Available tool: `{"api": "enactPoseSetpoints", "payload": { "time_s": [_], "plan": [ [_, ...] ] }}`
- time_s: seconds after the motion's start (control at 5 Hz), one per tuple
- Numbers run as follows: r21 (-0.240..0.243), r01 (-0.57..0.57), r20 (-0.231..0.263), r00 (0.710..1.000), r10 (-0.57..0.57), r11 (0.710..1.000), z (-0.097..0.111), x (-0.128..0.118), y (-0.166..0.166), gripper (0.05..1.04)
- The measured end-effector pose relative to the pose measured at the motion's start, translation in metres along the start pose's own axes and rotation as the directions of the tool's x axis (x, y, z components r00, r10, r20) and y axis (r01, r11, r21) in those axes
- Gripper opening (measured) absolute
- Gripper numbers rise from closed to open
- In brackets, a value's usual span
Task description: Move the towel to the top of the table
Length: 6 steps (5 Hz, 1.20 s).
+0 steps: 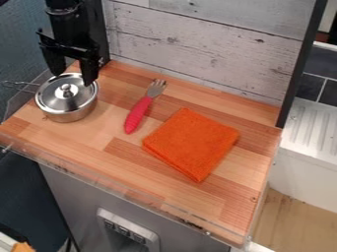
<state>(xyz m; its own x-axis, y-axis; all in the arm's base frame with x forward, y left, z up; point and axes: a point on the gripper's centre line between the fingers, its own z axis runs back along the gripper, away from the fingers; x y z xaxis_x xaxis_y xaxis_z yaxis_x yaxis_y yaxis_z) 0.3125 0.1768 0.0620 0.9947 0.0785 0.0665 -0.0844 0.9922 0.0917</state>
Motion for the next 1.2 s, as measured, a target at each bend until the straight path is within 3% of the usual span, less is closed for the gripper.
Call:
{"api": "enactPoseSetpoints", "payload": {
  "time_s": [0.4,0.6,0.8,1.2],
  "plan": [
    [-0.045,0.045,-0.053,0.997,-0.047,0.998,-0.019,-0.008,-0.025,1.001],
    [-0.048,0.153,0.014,0.988,-0.153,0.987,0.004,-0.006,-0.061,1.001],
    [-0.066,0.244,0.035,0.97,-0.243,0.967,0.009,-0.015,-0.106,1.001],
    [-0.081,0.301,0.019,0.954,-0.301,0.95,-0.013,-0.028,-0.16,1.001]
  ]
}}
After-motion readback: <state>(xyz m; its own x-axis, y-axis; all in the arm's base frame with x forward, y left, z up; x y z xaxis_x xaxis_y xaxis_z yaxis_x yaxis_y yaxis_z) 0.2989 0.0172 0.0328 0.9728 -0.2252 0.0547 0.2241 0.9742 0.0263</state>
